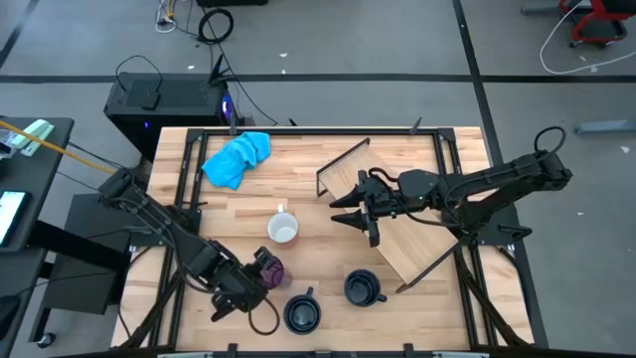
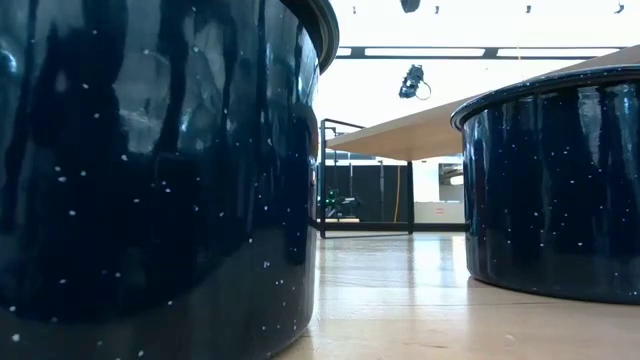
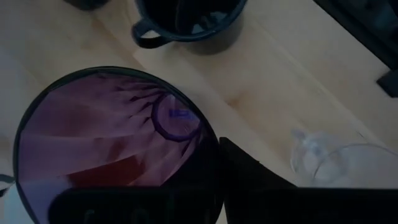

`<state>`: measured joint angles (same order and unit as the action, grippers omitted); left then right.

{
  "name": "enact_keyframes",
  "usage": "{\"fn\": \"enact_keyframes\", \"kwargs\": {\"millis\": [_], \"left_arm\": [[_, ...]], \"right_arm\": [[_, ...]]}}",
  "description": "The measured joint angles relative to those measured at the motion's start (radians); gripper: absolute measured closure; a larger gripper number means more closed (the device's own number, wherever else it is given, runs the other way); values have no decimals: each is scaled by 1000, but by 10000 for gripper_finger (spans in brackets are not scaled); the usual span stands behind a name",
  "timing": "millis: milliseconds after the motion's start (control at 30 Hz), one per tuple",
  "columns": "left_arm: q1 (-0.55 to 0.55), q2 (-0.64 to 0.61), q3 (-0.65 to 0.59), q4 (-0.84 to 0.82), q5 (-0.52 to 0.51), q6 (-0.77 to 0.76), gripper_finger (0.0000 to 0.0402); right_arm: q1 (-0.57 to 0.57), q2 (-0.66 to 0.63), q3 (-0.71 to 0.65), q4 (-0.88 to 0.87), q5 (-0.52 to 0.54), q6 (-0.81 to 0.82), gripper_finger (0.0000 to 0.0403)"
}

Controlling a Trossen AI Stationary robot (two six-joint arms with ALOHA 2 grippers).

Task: Stack small to large cups/mugs on shelf
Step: Put the purple cup on the shelf

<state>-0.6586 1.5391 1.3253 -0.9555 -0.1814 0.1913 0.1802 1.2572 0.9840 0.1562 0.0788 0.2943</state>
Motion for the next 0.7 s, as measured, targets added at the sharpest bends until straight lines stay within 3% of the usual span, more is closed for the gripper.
{"fn": "enact_keyframes", "kwargs": {"millis": [400,700], "left_arm": [[25,-42,238,-164,3,-29,389],[99,-42,400,-284,4,28,388]], "right_arm": [[0,62,0,-4,0,10,221],[45,147,1,19,65,-32,143]]}}
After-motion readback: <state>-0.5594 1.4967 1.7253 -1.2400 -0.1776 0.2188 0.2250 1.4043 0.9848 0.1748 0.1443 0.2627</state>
